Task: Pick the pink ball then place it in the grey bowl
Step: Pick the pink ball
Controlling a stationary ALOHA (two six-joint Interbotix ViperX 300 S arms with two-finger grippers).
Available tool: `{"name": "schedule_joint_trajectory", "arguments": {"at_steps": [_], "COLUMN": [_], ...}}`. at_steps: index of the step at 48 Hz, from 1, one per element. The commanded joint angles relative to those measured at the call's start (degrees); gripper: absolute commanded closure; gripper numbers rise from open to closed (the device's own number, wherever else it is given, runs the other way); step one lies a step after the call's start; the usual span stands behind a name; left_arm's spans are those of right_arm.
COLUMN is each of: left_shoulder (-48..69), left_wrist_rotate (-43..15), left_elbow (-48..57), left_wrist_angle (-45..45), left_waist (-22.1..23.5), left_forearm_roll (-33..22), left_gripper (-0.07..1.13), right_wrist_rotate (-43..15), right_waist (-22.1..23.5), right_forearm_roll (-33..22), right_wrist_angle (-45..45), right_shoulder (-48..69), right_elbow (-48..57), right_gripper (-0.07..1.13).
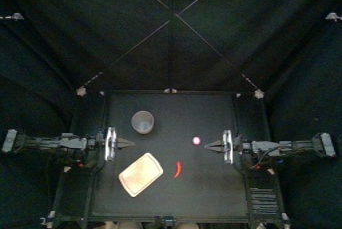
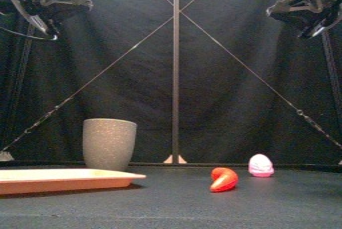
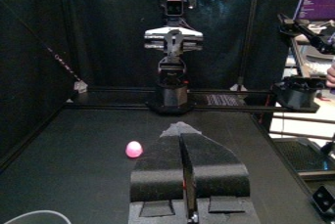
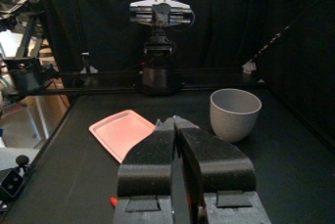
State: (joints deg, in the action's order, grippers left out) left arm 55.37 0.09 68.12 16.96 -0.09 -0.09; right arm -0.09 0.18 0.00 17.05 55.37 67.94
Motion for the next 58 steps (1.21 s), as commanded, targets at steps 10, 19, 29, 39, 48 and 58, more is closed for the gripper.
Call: {"name": "schedule_joint_trajectory", "arguments": {"at_steps": [10, 19, 29, 39, 48, 58], "left_shoulder": [-0.8, -0.8, -0.7, -0.8, -0.8, -0.7], "left_wrist_rotate": [-0.1, -0.1, -0.1, -0.1, 0.0, 0.0], "left_elbow": [-0.7, -0.1, 0.4, 0.5, 0.9, 1.3], "left_wrist_angle": [0.4, 0.4, 0.4, 0.4, 0.5, 0.5], "left_waist": [-0.5, -0.5, -0.4, -0.4, -0.4, -0.4], "left_forearm_roll": [-0.1, -0.1, -0.1, -0.1, -0.1, -0.5], "left_gripper": [1.04, 1.04, 1.04, 1.04, 1.04, 1.04], "right_wrist_rotate": [-0.4, -0.6, -0.4, 0.0, -0.4, -0.4], "right_waist": [6.5, 11.6, 16.5, 20.6, 22.2, 22.0], "right_forearm_roll": [0.2, 1.1, 5.3, 5.0, 2.0, 1.5], "right_wrist_angle": [-1.0, -1.6, -1.6, -2.3, -3.7, -6.4], "right_shoulder": [-9.1, -17.2, -24.3, -31.4, -39.3, -46.8], "right_elbow": [0.9, 2.3, 0.9, -1.0, -3.1, -5.4], "right_gripper": [1.01, 0.68, 0.07, -0.01, 0.00, 0.00]}}
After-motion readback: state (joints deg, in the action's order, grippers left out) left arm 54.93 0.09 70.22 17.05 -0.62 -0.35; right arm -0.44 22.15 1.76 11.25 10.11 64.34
